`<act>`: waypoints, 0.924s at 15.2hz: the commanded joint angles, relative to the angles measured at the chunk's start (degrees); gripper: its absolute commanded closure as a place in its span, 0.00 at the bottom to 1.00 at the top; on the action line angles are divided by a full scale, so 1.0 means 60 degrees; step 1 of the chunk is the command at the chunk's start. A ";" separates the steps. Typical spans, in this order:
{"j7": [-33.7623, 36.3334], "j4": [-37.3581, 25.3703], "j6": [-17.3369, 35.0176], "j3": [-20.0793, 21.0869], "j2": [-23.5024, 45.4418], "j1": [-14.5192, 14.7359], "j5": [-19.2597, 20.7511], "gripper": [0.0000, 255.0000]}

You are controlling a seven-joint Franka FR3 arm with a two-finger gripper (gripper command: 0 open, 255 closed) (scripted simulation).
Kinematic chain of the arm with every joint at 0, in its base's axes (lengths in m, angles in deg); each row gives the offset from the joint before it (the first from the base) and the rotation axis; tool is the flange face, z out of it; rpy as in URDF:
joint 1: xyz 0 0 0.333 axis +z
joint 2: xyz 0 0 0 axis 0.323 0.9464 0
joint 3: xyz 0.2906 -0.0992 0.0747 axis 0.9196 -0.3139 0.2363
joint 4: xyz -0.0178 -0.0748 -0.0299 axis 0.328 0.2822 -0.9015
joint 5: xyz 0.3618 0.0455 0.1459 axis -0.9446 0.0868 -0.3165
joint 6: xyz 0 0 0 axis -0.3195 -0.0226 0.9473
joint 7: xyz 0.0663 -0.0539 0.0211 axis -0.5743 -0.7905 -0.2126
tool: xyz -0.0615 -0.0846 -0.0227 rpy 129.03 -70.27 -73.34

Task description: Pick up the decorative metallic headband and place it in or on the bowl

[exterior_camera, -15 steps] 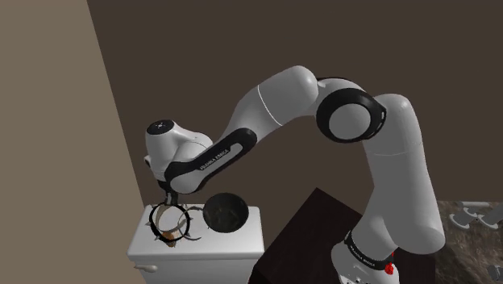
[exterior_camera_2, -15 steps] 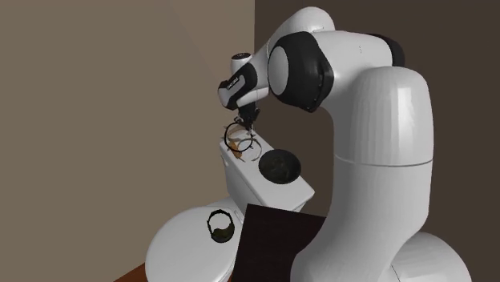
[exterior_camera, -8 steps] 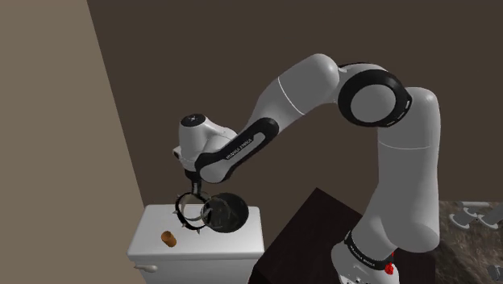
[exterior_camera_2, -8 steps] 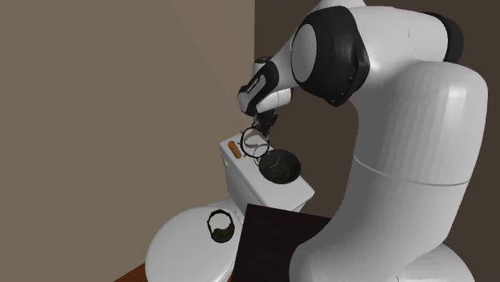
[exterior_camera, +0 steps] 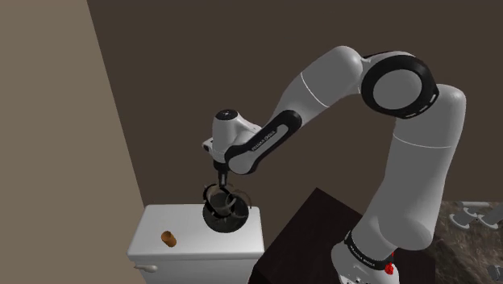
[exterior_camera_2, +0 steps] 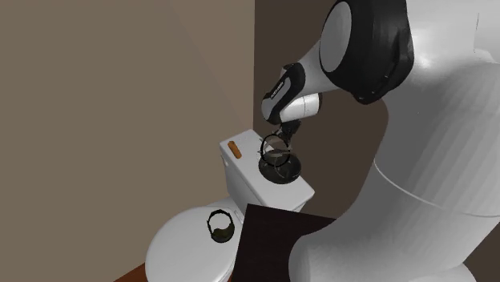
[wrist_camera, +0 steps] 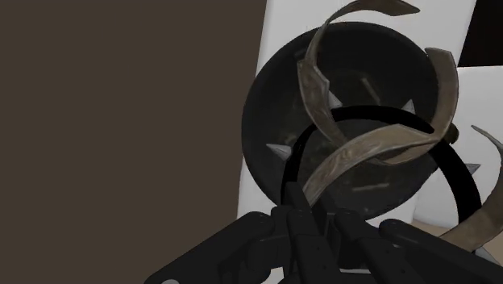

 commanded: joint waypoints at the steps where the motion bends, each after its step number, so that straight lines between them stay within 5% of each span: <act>1: -0.0330 0.0376 0.0207 -0.0075 -0.0209 -0.0245 -0.0043 1.00; 14: 0.0318 0.0167 0.1638 -0.0559 0.1456 0.0089 0.0706 1.00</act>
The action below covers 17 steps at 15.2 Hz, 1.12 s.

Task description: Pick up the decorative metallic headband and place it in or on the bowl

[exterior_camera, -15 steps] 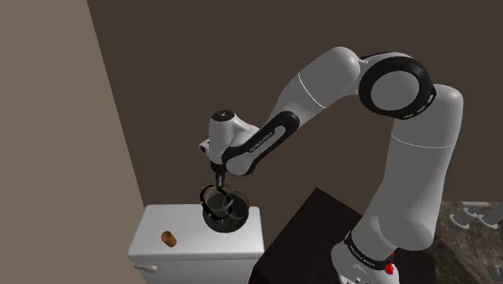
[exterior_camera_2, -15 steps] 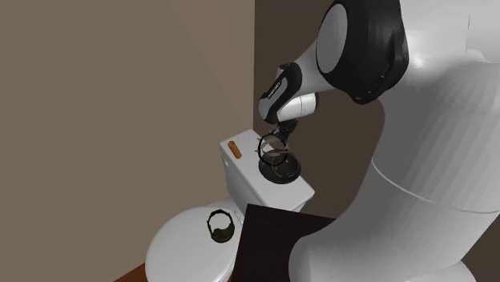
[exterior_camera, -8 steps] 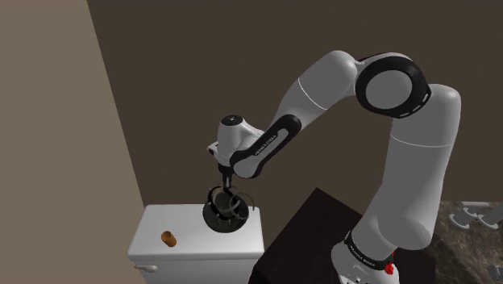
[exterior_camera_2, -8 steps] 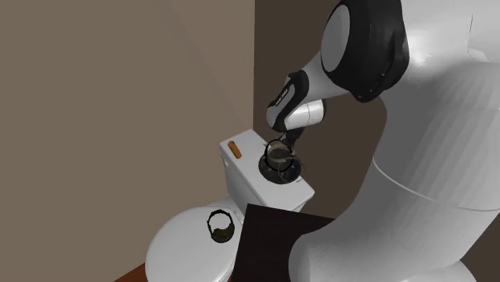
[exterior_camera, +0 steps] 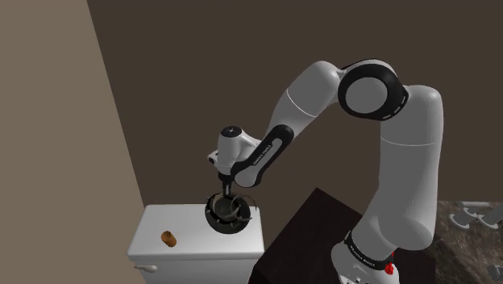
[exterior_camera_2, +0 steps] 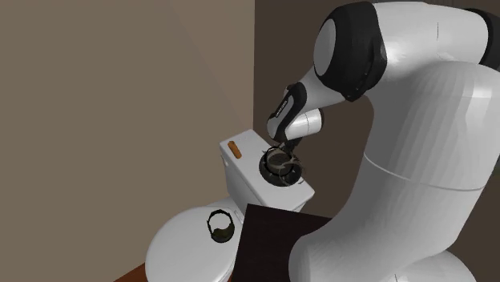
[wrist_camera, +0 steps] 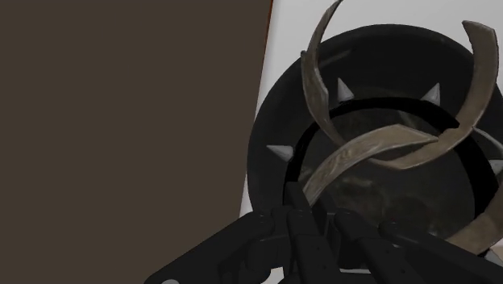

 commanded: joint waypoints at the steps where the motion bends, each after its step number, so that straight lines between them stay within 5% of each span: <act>1: 0.0062 -0.0097 0.0125 -0.0060 0.0225 0.0047 0.0069 1.00; 8: 0.0062 -0.0097 0.0126 -0.0061 0.0225 0.0048 0.0069 1.00; 9: 0.0061 -0.0098 0.0125 -0.0061 0.0225 0.0048 0.0068 0.00; 14: 0.0061 -0.0098 0.0125 -0.0061 0.0225 0.0048 0.0069 0.00; 17: -0.0215 0.0121 -0.0613 0.0254 -0.0734 -0.0135 -0.0303 0.00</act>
